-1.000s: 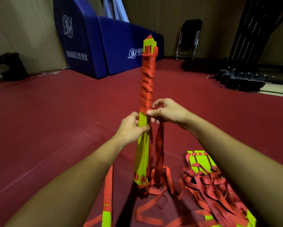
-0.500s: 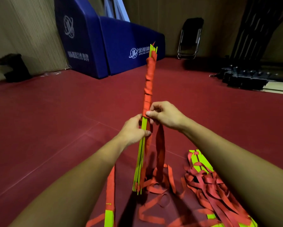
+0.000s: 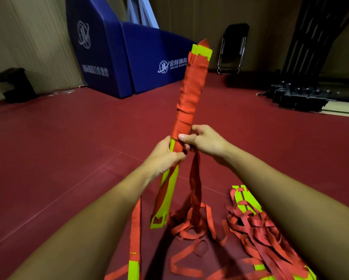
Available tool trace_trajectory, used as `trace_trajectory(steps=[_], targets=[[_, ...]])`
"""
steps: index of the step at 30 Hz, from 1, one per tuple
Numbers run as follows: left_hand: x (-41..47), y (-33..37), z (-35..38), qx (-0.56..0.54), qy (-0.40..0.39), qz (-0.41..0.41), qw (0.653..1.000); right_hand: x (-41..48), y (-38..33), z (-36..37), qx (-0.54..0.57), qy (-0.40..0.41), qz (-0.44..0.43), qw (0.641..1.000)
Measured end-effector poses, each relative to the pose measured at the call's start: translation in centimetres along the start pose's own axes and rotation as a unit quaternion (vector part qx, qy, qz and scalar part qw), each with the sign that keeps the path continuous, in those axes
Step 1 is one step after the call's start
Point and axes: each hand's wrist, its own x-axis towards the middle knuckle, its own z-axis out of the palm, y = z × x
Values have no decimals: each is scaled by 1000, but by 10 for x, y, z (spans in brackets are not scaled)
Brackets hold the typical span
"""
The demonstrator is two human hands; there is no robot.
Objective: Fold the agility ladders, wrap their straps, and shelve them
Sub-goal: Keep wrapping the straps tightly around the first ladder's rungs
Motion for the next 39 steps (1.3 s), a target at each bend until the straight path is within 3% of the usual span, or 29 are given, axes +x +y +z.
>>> trace_trajectory(steps=[3, 5, 7, 11, 16, 19, 24, 30, 35, 39], targets=[[2, -6, 3, 137, 58, 6, 989, 2, -1, 5, -8, 43, -3, 999], [-2, -9, 2, 295, 130, -9, 947, 5, 0, 7, -25, 74, -5, 997], [-5, -8, 2, 350, 170, -21, 921, 8, 4, 7, -56, 112, -9, 992], [-1, -3, 5, 346, 158, 9, 925, 11, 6, 7, -146, 129, -11, 981], [-2, -6, -5, 262, 72, 15, 962, 1, -6, 0, -60, -28, -1, 998], [3, -14, -11, 209, 19, 26, 977, -3, -7, -7, -38, -58, 0, 998], [5, -13, -11, 165, -4, 43, 985, -2, -3, -9, 2, -13, -13, 1000], [-3, -10, -11, 315, 51, 57, 946, 0, 2, -3, -22, 38, -8, 999], [-4, -10, -10, 330, 58, 49, 941, 4, 5, -2, -99, 78, -12, 992], [-2, -8, -11, 252, 55, 24, 966, 4, 5, -6, -30, 24, -23, 999]])
